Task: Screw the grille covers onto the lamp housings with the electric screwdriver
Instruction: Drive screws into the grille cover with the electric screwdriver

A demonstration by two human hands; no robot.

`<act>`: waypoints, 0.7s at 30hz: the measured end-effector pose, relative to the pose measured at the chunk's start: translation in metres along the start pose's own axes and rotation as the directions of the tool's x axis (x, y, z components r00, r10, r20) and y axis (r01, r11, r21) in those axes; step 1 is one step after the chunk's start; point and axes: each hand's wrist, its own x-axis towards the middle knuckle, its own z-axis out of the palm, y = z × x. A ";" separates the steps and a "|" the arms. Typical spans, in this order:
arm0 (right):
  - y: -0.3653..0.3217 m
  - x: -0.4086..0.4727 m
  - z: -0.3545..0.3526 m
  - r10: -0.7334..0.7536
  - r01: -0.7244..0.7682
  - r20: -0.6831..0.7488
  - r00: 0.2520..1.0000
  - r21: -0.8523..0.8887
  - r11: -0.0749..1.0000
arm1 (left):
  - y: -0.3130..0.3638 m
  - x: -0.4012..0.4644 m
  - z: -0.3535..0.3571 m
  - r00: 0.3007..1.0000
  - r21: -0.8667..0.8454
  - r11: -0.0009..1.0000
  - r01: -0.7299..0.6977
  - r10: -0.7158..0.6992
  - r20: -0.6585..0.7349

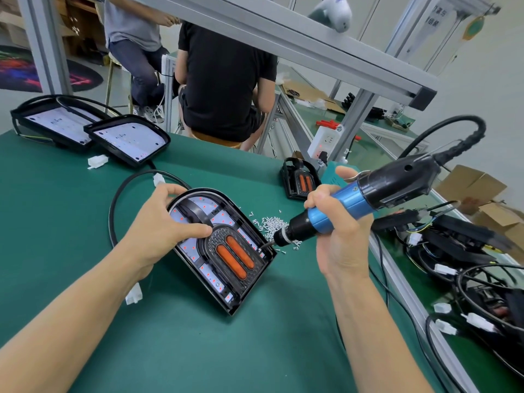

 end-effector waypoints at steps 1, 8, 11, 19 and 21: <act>0.000 0.000 0.000 0.000 0.000 -0.001 1.000 -0.004 1.000 | 0.000 0.000 0.000 1.000 0.000 1.000 0.001 -0.001 0.000; 0.000 -0.001 -0.002 0.017 -0.018 -0.015 1.000 -0.031 0.999 | 0.001 -0.001 0.000 1.000 -0.006 1.000 0.005 -0.005 0.000; 0.000 -0.001 -0.003 0.019 -0.019 -0.020 1.000 -0.006 1.000 | 0.001 -0.001 0.000 1.000 0.000 1.000 0.007 -0.007 -0.001; 0.002 -0.001 -0.003 0.020 -0.020 -0.017 1.000 -0.001 1.000 | 0.002 -0.002 0.000 1.000 0.000 1.000 0.018 -0.018 -0.003; 0.003 -0.002 -0.003 0.010 -0.010 -0.020 1.000 0.007 1.000 | 0.001 -0.003 0.000 1.000 0.002 1.000 0.020 -0.020 -0.012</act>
